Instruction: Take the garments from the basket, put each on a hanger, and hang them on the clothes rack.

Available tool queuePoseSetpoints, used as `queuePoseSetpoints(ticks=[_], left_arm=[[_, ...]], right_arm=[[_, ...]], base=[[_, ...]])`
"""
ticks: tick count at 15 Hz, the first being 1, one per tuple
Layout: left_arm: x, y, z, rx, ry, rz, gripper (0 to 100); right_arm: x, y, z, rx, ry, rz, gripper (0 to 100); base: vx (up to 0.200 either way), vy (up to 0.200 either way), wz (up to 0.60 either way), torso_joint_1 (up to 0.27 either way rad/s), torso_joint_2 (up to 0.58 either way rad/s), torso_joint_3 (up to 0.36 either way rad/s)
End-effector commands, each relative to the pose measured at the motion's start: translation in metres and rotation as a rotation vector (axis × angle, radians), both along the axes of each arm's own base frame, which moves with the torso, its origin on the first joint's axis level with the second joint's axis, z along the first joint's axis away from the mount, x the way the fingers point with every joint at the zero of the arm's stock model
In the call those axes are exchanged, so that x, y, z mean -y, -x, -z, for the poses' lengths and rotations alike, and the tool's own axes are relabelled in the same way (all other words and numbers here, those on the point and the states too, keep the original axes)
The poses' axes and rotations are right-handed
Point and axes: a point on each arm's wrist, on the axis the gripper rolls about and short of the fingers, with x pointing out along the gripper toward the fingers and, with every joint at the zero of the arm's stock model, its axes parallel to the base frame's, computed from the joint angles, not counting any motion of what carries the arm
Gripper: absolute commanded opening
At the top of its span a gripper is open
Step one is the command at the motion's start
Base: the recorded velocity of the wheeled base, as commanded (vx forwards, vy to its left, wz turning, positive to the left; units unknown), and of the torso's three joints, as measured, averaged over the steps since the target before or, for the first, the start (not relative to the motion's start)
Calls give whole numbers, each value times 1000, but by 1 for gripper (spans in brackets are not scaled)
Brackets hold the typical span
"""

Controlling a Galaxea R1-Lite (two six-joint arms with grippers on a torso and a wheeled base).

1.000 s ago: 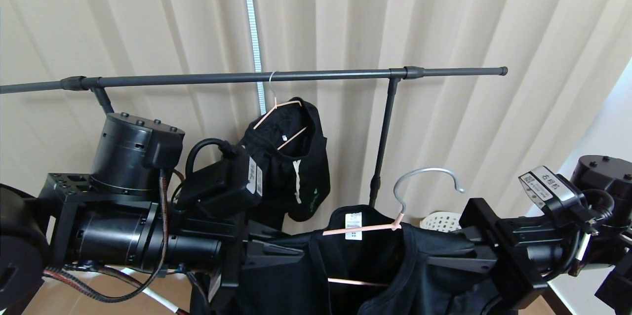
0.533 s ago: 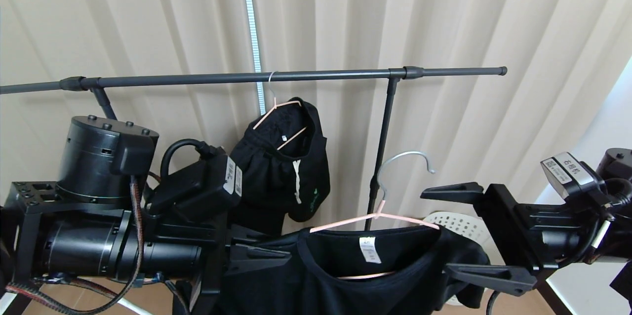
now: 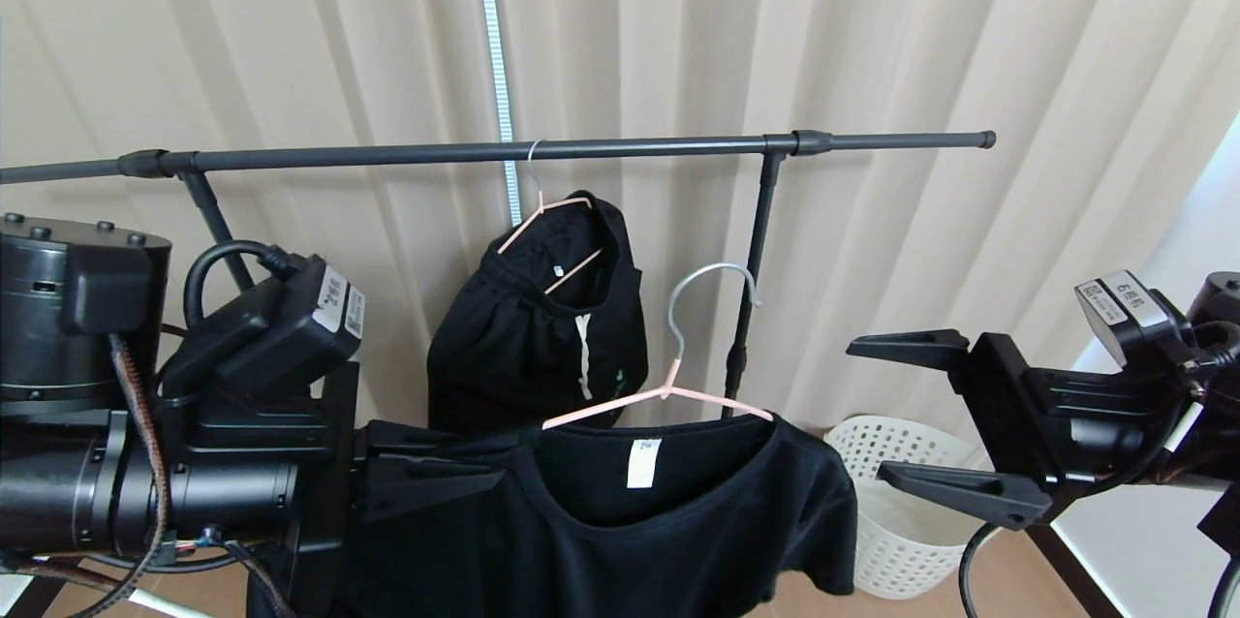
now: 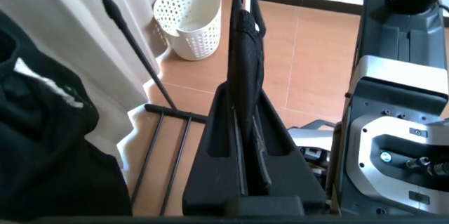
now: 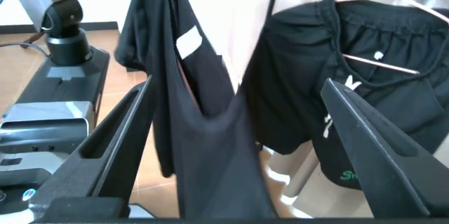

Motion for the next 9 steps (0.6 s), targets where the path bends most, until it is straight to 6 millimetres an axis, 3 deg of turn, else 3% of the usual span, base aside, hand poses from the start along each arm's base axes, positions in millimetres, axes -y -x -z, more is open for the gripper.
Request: queuePoseSetpoints(ticks=[1, 4, 9], left_arm=[[-5, 7, -2, 8, 13, -14, 0], [-8, 8, -1, 36, 38, -34, 0], [-11, 13, -13, 57, 133, -66, 0]], right_arm=[[-1, -8, 9, -35, 5, 2, 100], [0, -9, 11, -43, 6, 3, 100], [6, -29, 26, -89, 11, 38, 100]], base=[[0, 0, 0, 0, 0, 0], [0, 0, 0, 0, 0, 0], [0, 0, 0, 0, 0, 0]])
